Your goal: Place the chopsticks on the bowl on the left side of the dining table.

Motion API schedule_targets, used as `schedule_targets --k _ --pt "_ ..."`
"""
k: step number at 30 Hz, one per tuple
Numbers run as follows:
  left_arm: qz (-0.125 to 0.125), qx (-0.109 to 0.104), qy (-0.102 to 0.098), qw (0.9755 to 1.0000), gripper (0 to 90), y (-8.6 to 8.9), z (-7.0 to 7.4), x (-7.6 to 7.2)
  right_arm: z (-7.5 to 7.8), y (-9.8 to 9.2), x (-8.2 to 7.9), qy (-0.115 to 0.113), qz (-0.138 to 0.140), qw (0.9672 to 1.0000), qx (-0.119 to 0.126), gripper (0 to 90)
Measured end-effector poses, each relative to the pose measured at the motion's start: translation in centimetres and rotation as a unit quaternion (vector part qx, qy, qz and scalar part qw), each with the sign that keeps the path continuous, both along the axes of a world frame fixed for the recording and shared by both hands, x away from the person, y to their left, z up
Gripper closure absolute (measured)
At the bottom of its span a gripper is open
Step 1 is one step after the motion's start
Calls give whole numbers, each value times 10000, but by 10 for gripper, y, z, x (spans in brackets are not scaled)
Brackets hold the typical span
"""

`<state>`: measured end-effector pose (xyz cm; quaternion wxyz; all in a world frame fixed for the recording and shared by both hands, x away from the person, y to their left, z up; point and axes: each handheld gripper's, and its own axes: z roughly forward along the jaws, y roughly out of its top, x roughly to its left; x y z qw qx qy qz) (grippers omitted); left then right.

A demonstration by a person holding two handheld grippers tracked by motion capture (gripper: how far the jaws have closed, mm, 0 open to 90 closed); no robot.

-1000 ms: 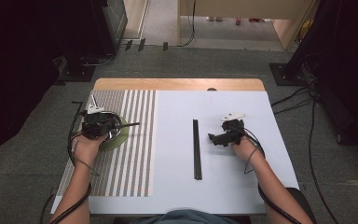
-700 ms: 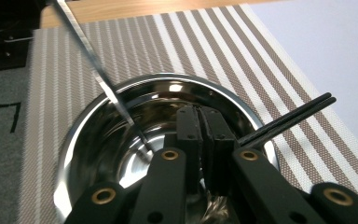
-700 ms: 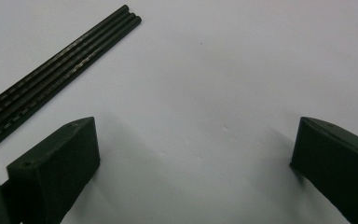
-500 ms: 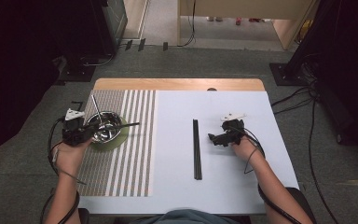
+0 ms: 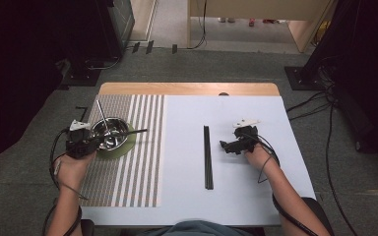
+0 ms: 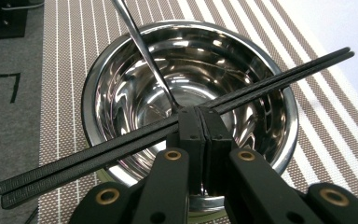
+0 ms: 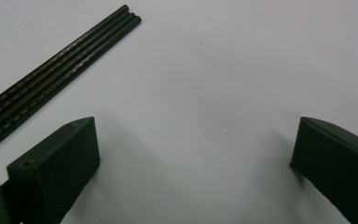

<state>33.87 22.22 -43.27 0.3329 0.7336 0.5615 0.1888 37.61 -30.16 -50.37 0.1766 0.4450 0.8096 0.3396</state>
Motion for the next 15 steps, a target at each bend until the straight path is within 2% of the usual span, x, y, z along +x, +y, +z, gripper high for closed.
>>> schedule_targets --k 15 --pt "24 -67 -19 10000 859 2 -3 2 0 0 0 -1 3 10000 -2 5"
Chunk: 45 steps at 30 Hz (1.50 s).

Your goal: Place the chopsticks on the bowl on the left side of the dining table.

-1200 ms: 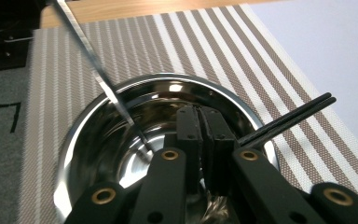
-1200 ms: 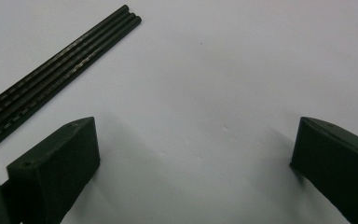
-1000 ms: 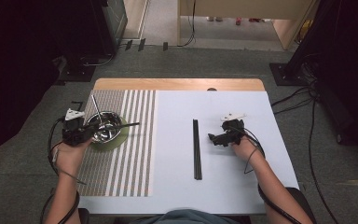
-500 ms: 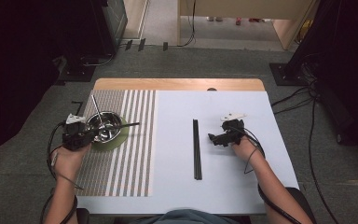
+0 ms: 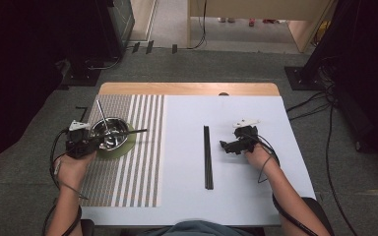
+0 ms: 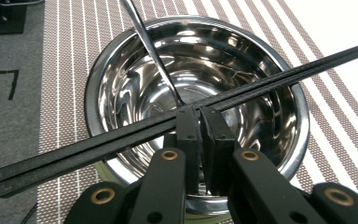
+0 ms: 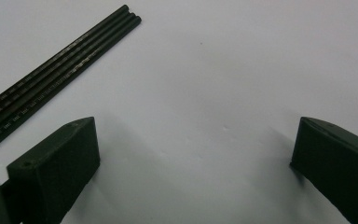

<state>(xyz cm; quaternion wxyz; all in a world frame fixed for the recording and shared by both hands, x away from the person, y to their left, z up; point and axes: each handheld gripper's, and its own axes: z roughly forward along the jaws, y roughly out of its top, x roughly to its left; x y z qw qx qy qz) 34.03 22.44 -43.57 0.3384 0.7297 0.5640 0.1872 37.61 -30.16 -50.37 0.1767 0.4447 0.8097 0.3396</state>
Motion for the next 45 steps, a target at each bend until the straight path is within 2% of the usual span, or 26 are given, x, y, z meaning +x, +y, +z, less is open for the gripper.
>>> schedule_targets --k 4,10,15,17,20,24,28,32,37,41,45 --pt "20 -234 -161 9996 780 -3 8 -1 0 0 0 9 -1 10000 6 5" --pt "102 -305 -451 9985 538 -11 15 -1 0 0 0 4 5 10000 2 5" --pt "49 -530 -503 9973 410 -17 14 2 0 0 0 4 5 10000 4 5" --pt "38 -527 -534 9972 381 -20 14 3 0 0 0 1 11 10000 5 5" --pt "-16 -525 -641 9966 351 -25 14 4 0 0 0 4 12 10000 4 4" --pt "14 -481 -684 9965 320 -33 13 5 0 0 0 3 13 10000 6 5" --pt "-43 -371 -664 9971 291 -40 12 7 0 0 0 2 15 10000 4 5" --pt "-176 -414 -535 9976 292 -49 11 8 0 0 0 5 15 10000 8 4" --pt "-286 -395 -591 9971 279 -62 12 11 0 0 0 5 14 10000 8 4" --pt "-448 -318 -517 9972 271 -72 11 11 0 0 0 6 15 10000 9 4" --pt "-554 -327 -550 9964 250 -79 11 10 0 0 0 4 13 10000 10 4"
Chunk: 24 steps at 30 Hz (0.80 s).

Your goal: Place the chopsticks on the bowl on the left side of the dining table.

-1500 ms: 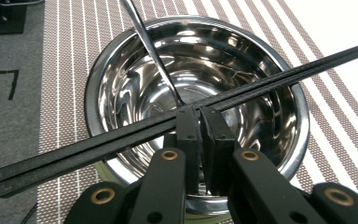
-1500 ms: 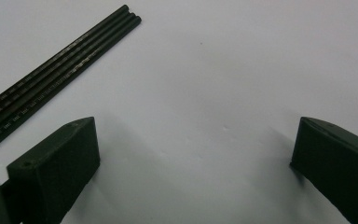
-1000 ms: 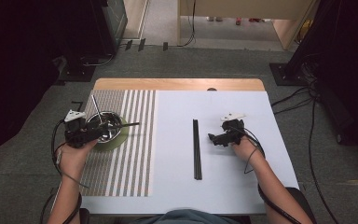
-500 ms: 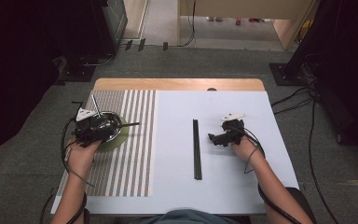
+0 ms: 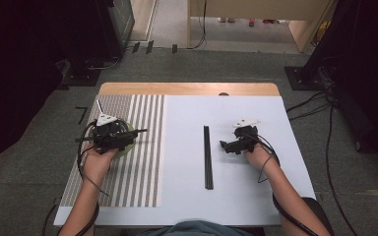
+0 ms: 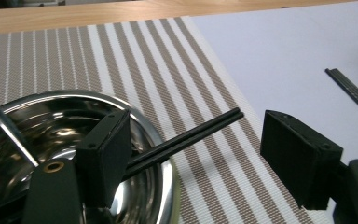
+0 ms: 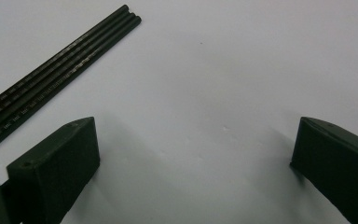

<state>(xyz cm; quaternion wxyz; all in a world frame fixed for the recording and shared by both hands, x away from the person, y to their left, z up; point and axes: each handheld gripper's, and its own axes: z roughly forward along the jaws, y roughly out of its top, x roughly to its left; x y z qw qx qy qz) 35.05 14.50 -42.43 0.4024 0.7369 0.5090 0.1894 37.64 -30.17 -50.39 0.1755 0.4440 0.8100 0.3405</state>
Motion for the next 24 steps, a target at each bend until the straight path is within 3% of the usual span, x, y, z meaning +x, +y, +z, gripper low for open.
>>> schedule_targets --k 8,24 --pt "-76 -135 -4 9999 241 -12 1 0 0 0 0 -1 0 10000 3 4" --pt "-512 68 -109 9986 240 -45 1 -6 0 0 0 1 2 10000 -1 4"
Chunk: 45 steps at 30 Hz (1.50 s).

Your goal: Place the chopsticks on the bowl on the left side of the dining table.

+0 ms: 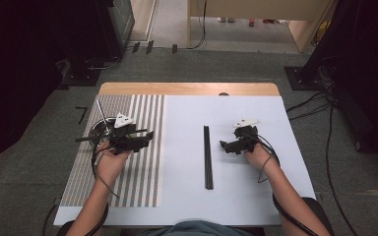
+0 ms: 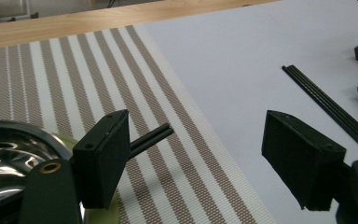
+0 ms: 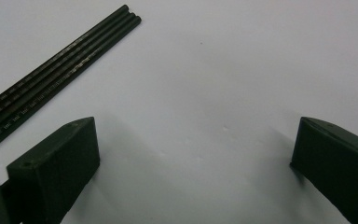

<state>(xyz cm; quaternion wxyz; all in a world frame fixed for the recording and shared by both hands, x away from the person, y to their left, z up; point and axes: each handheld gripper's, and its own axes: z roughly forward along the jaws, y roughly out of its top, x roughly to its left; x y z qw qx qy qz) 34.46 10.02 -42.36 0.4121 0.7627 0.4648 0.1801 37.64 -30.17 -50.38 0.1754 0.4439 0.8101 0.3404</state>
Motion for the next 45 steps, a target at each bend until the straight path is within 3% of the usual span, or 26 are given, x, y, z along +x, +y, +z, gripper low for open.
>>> schedule_targets --k 20,24,37,45 --pt "-569 237 -83 9981 225 -40 -8 -8 0 0 0 0 -3 10000 -4 4" --pt "-647 178 -90 9977 223 -48 -11 -10 0 0 0 -1 -2 10000 -5 4" --pt "-1111 264 11 9935 207 -78 -35 -15 0 0 0 -12 3 10000 -8 4" --pt "-1062 426 30 9934 202 -79 -53 -7 0 0 0 0 -4 10000 0 4"
